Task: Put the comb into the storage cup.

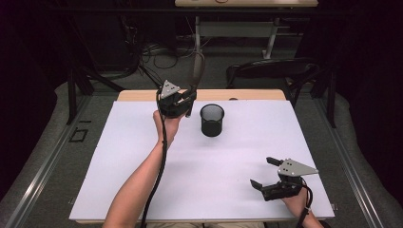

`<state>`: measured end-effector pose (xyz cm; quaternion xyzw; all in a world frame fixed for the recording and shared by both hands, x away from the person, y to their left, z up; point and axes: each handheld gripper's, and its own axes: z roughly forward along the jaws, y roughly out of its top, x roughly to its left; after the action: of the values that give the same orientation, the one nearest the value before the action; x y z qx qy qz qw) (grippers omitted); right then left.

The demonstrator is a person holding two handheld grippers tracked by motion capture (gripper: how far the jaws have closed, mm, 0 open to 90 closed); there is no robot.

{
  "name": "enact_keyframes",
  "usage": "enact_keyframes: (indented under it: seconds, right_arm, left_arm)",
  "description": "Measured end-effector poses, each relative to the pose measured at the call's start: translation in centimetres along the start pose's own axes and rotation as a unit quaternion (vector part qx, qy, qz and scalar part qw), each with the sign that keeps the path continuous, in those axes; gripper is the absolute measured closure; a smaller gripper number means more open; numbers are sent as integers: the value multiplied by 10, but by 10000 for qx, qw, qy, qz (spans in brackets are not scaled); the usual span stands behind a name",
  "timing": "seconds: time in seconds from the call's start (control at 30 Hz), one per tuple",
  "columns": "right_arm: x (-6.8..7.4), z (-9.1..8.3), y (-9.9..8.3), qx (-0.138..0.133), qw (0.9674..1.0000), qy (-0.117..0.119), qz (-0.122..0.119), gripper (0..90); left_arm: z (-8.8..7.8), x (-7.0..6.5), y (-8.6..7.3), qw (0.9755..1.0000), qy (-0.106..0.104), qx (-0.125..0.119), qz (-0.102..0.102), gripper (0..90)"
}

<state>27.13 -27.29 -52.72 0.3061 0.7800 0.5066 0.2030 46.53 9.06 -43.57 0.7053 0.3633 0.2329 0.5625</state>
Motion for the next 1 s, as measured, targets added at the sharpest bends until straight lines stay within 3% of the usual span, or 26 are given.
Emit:
enact_keyframes:
  seconds: [1.0]
  right_arm:
    - [0,0,0,5,10000,5,-25,0]
  left_arm:
    - [18,-10,9,9997,-67,-187,-118,725]
